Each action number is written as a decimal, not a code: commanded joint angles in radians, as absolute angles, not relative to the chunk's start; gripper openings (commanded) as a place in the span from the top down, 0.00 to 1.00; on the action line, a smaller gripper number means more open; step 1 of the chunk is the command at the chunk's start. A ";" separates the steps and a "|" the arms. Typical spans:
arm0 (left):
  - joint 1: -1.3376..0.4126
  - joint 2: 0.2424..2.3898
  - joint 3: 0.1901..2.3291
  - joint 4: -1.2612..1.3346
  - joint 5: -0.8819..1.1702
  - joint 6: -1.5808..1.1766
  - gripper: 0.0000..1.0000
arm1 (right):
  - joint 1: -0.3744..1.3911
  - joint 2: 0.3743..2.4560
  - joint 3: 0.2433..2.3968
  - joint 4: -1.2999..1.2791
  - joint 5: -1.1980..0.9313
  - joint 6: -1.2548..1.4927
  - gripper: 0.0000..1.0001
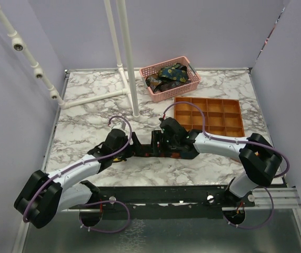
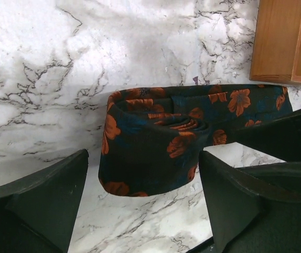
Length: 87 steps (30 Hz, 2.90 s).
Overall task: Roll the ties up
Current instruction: Roll the tie at the center of the board.
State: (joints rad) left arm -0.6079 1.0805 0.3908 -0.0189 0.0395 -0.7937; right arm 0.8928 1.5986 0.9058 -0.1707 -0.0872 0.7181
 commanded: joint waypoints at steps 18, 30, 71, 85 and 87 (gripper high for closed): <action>-0.604 1.218 0.518 -0.118 0.060 -0.687 1.00 | 0.858 1.433 0.859 -0.261 0.044 0.760 0.34; -0.776 1.353 0.923 -0.759 -0.560 -0.730 1.00 | 0.859 1.117 0.545 -0.358 0.108 0.840 0.35; -1.124 1.909 1.416 -1.054 -0.843 -0.947 0.12 | 0.860 0.724 0.412 -0.545 0.055 0.909 0.29; -0.613 1.164 0.824 -0.329 -0.084 -0.583 0.02 | 0.862 1.121 0.664 -0.203 -0.057 0.888 0.18; -0.530 1.135 0.785 -0.283 0.021 -0.544 0.02 | 0.862 1.199 0.707 -0.123 -0.065 0.922 0.15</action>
State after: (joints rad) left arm -0.6979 1.2156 0.9035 -0.5747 -0.4026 -0.6918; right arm 0.8616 1.0832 0.6228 -0.3099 -0.0261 0.8803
